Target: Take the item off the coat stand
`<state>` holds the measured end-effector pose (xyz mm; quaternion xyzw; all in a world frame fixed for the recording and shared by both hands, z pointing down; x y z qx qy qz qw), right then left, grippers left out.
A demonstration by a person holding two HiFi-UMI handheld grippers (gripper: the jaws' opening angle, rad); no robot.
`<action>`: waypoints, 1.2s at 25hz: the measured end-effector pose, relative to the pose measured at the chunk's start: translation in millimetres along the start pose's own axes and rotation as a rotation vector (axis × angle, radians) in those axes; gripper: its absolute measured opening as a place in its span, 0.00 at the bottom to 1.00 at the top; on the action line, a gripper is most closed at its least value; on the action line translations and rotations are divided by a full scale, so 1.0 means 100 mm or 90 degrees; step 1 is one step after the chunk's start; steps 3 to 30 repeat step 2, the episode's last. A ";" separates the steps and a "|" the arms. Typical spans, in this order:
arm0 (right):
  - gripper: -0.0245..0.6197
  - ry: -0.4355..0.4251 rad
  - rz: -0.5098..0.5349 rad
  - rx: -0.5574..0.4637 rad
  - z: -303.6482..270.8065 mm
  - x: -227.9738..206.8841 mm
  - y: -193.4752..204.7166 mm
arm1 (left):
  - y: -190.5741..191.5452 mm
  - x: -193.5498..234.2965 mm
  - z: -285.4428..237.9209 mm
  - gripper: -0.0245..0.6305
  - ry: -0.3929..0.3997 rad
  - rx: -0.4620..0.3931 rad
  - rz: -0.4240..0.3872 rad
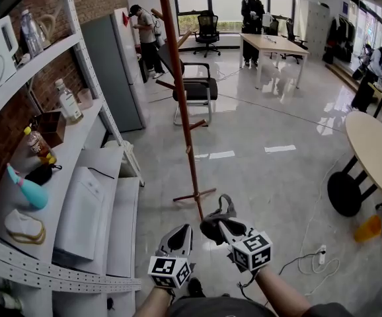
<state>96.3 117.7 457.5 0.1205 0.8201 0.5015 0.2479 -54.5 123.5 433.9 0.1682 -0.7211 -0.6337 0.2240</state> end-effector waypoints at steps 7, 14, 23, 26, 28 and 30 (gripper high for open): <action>0.09 0.000 0.001 -0.001 0.06 0.00 0.00 | 0.00 -0.05 0.02 0.05 0.000 -0.001 0.004; 0.09 0.000 0.001 -0.001 0.06 0.00 0.00 | 0.00 -0.05 0.02 0.05 0.000 -0.001 0.004; 0.09 0.000 0.001 -0.001 0.06 0.00 0.00 | 0.00 -0.05 0.02 0.05 0.000 -0.001 0.004; 0.09 0.000 0.001 -0.001 0.06 0.00 0.00 | 0.00 -0.05 0.02 0.05 0.000 -0.001 0.004; 0.09 0.000 0.001 -0.001 0.06 0.00 0.00 | 0.00 -0.05 0.02 0.05 0.000 -0.001 0.004; 0.09 0.000 0.001 -0.001 0.06 0.00 0.00 | 0.00 -0.05 0.02 0.05 0.000 -0.001 0.004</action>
Point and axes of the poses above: the fingertips, and each gripper's own axes: z backward along the fingers, x to its left, y out of its underside, the point moved 4 cm from there along z, backward along the fingers, and after that the axes turned 8 degrees about -z, right-handed, at the moved point
